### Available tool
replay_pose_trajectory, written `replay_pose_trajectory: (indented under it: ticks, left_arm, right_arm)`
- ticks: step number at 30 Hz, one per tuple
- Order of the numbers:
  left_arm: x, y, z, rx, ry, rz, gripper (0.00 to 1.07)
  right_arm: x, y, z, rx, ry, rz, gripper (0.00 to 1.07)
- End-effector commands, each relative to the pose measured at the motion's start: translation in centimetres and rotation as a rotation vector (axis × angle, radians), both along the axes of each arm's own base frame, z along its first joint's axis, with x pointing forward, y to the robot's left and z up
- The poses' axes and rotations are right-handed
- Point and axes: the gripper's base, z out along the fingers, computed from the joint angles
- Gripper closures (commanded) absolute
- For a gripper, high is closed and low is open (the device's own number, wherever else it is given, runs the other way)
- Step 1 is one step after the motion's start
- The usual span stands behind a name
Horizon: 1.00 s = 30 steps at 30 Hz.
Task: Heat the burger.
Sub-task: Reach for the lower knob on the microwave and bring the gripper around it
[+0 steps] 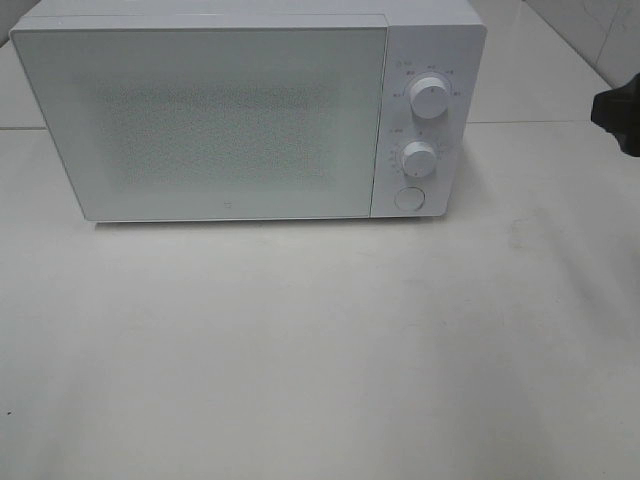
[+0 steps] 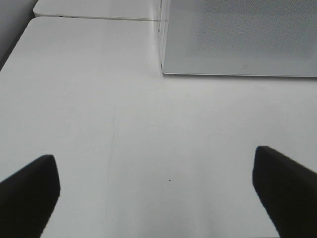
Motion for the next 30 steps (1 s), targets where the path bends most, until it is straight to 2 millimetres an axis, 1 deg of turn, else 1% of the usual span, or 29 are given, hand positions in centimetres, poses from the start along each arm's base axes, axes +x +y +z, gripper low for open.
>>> replay_pose_trajectory:
  ticks: [1, 3, 5, 6, 8, 9, 10, 12, 13, 14, 15, 16, 17, 18, 19, 20, 21, 23, 24, 25, 27, 28, 30]
  left_arm:
    - [-0.3, -0.1, 0.0, -0.006, -0.033, -0.002, 0.09]
    - [-0.3, -0.1, 0.0, -0.006, -0.033, -0.002, 0.09]
    - [-0.3, -0.1, 0.0, -0.006, -0.033, -0.002, 0.09]
    - [-0.3, -0.1, 0.0, -0.006, -0.033, -0.002, 0.09]
    - [-0.3, -0.1, 0.0, -0.006, -0.033, -0.002, 0.09]
    - [-0.3, -0.1, 0.0, -0.006, -0.033, -0.002, 0.09]
    - [-0.3, -0.1, 0.0, -0.006, -0.033, -0.002, 0.09]
    - [-0.3, -0.1, 0.0, -0.006, -0.033, -0.002, 0.09]
    - [-0.3, -0.1, 0.0, -0.006, -0.033, -0.002, 0.09]
    - [-0.3, -0.1, 0.0, -0.006, -0.033, -0.002, 0.09]
    - [-0.3, -0.1, 0.0, -0.006, -0.033, -0.002, 0.09]
    - [-0.3, -0.1, 0.0, -0.006, -0.033, -0.002, 0.09]
    - [-0.3, -0.1, 0.0, -0.006, -0.033, -0.002, 0.09]
    - [-0.3, -0.1, 0.0, -0.006, -0.033, -0.002, 0.09]
    - [-0.3, -0.1, 0.0, -0.006, -0.033, -0.002, 0.09]
    - [-0.3, -0.1, 0.0, -0.006, -0.033, -0.002, 0.09]
    - [-0.3, -0.1, 0.0, -0.006, -0.033, -0.002, 0.09]
    - [-0.3, -0.1, 0.0, -0.006, -0.033, -0.002, 0.09]
    - [-0.3, -0.1, 0.0, -0.006, -0.033, -0.002, 0.09]
    - [-0.3, -0.1, 0.0, -0.006, -0.033, -0.002, 0.09]
    - [-0.3, -0.1, 0.0, -0.006, -0.033, -0.002, 0.09]
    - [-0.3, -0.1, 0.0, -0.006, -0.033, -0.002, 0.09]
    - [-0.3, -0.1, 0.0, -0.006, -0.033, -0.002, 0.09]
  right_arm:
    - [1.0, 0.1, 0.2, 0.017, -0.068, 0.002, 0.31]
    - [1.8, 0.2, 0.1, 0.022, -0.129, 0.011, 0.31]
    - [2.1, 0.3, 0.0, 0.024, -0.143, 0.014, 0.31]
    - [2.5, 0.3, -0.2, 0.028, -0.183, 0.019, 0.31]
    - [2.5, 0.4, -0.6, 0.030, -0.199, 0.020, 0.31]
    - [2.5, 0.4, -1.0, 0.039, -0.267, 0.022, 0.31]
    - [2.5, 0.4, -1.0, 0.039, -0.267, 0.022, 0.31]
    - [2.2, 0.1, -2.1, 0.050, -0.324, -0.005, 0.31]
    - [2.2, 0.1, -2.1, 0.050, -0.324, -0.005, 0.31]
    - [2.0, 0.0, -2.6, 0.053, -0.334, -0.022, 0.31]
    - [1.7, -0.3, -3.6, 0.063, -0.331, -0.060, 0.31]
    - [1.7, -0.3, -3.6, 0.063, -0.331, -0.060, 0.31]
    - [1.6, -0.2, -4.0, 0.063, -0.331, -0.076, 0.31]
    - [1.3, 0.1, -4.7, 0.045, -0.342, -0.094, 0.31]
    - [1.3, 0.1, -4.7, 0.045, -0.342, -0.094, 0.31]
    - [1.2, 0.4, -5.0, 0.027, -0.347, -0.094, 0.31]
    - [1.1, 1.2, -5.6, -0.002, -0.354, -0.087, 0.31]
    - [1.1, 1.5, -5.9, -0.012, -0.348, -0.089, 0.31]
    - [1.3, 2.4, -6.5, -0.018, -0.339, -0.082, 0.31]
    - [1.3, 2.4, -6.5, -0.018, -0.339, -0.082, 0.31]
    - [1.4, 3.5, -7.3, -0.028, -0.343, -0.077, 0.31]
    - [1.4, 3.5, -7.3, -0.028, -0.343, -0.077, 0.31]
    - [1.4, 4.4, -8.1, -0.032, -0.342, -0.072, 0.31]
